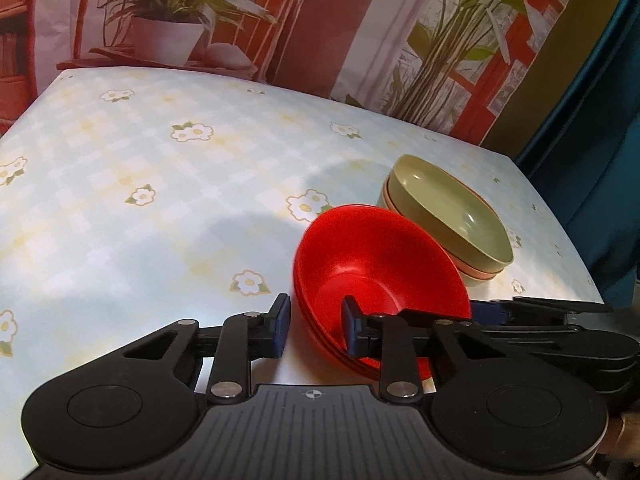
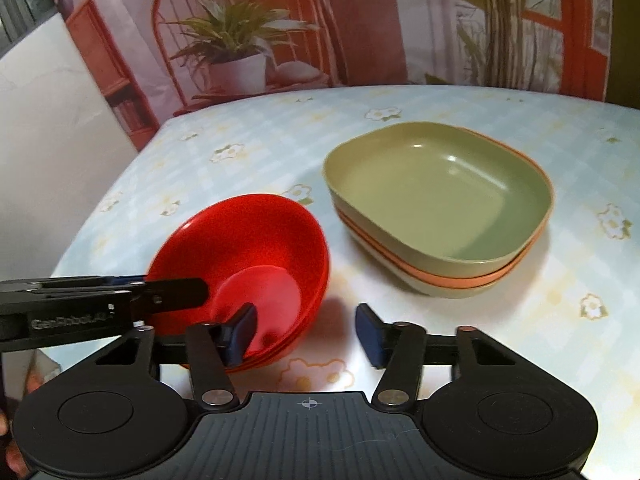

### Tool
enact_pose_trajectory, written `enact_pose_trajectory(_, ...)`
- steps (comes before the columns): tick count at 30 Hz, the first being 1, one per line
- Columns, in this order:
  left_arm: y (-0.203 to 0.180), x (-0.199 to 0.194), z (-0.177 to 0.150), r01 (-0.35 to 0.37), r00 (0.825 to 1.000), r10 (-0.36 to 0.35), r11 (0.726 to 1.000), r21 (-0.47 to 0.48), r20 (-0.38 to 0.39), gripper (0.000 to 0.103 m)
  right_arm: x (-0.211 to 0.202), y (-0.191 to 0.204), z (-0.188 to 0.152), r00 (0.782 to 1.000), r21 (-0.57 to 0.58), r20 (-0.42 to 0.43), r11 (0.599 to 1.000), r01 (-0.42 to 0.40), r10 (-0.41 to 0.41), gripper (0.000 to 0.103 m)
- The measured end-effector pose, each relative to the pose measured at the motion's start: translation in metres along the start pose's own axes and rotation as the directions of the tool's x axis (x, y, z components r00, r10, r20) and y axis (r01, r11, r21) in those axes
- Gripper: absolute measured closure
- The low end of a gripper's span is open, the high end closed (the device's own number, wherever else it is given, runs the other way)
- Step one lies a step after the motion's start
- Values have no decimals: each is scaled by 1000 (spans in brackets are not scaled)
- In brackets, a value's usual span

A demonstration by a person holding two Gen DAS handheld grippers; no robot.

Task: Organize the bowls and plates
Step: 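Grasp the nested red bowls rim with the left tool, then carry and lower the red bowls onto the green plate stack with the left tool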

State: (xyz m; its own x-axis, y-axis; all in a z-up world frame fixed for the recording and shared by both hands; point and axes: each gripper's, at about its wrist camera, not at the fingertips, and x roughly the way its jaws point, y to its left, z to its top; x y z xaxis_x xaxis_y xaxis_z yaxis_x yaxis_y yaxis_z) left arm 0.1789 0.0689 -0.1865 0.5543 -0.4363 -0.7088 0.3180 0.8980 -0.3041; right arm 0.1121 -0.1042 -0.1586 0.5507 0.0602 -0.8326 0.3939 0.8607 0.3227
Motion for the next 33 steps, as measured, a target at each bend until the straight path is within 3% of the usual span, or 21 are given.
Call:
enact_pose_trajectory(4,-6,-1,-1,-13,1000,13,1000,5,1,74,-1,4,0,999,-22,7,999,-37,37,70)
enact_pose_trajectory(10,-6,-7,0,-24,1000,25,999,-24,10,74,-4,1,-1,999,-17,13,999,-50,50,75)
enact_pose_trajectory(23,-18,-29,10,-57,996,59,998,-25,67,74,-25,5,6,992,-71,84,993,-92,98,75)
enact_pose_trajectory(33,-37,-32,25,-25,996,25,1000,2,82,74,-44,-9,23,985,-65,144,994,-91,100,75)
